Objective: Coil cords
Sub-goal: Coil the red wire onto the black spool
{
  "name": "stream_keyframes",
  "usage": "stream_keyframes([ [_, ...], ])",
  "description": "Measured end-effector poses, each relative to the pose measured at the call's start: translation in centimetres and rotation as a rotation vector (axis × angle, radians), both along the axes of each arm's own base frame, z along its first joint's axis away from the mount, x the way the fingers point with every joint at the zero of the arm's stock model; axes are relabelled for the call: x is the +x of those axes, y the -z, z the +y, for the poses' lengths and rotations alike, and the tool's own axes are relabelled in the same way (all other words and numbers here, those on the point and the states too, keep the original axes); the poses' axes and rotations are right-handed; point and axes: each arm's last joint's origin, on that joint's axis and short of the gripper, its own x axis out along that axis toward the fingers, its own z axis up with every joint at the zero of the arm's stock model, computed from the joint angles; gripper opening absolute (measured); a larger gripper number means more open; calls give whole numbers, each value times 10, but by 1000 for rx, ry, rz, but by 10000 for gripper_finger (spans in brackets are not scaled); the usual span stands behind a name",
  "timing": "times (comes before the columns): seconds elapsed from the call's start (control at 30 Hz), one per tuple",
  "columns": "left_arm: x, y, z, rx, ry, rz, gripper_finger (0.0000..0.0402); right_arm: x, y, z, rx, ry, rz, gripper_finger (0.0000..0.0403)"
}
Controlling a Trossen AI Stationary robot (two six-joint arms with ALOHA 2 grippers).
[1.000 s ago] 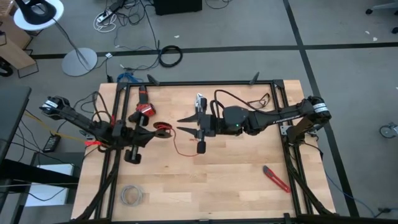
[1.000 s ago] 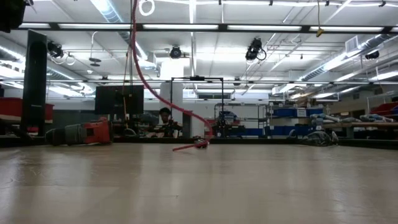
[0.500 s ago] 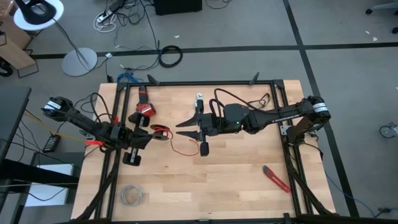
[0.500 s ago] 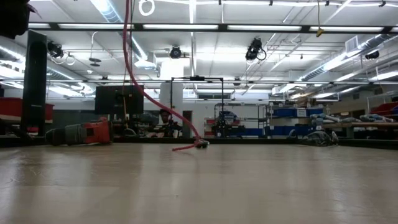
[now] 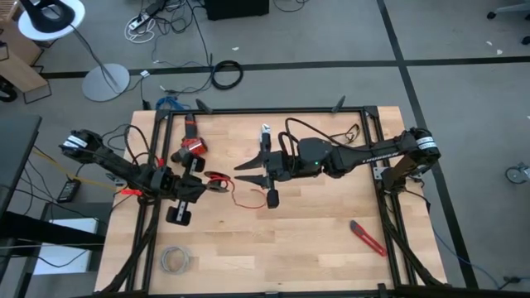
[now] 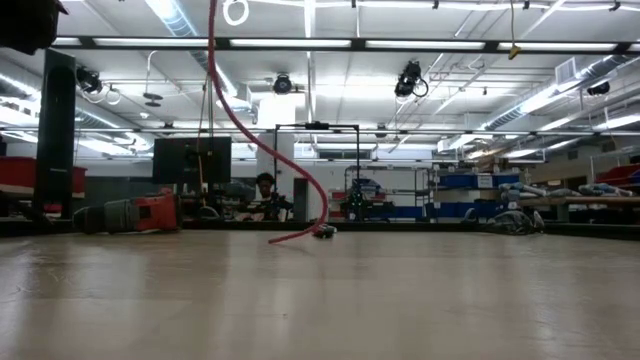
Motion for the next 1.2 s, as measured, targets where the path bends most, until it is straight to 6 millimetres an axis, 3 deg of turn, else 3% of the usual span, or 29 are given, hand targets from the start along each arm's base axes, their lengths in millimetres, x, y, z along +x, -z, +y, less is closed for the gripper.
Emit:
stream_keyframes([
  [0.93,10,-7,-1,19,-25,44,0,0,0,2,-32,-36,-3,93],
  [1.2,10,-7,-1,20,-20,44,0,0,1,2,-51,-35,1,46],
])
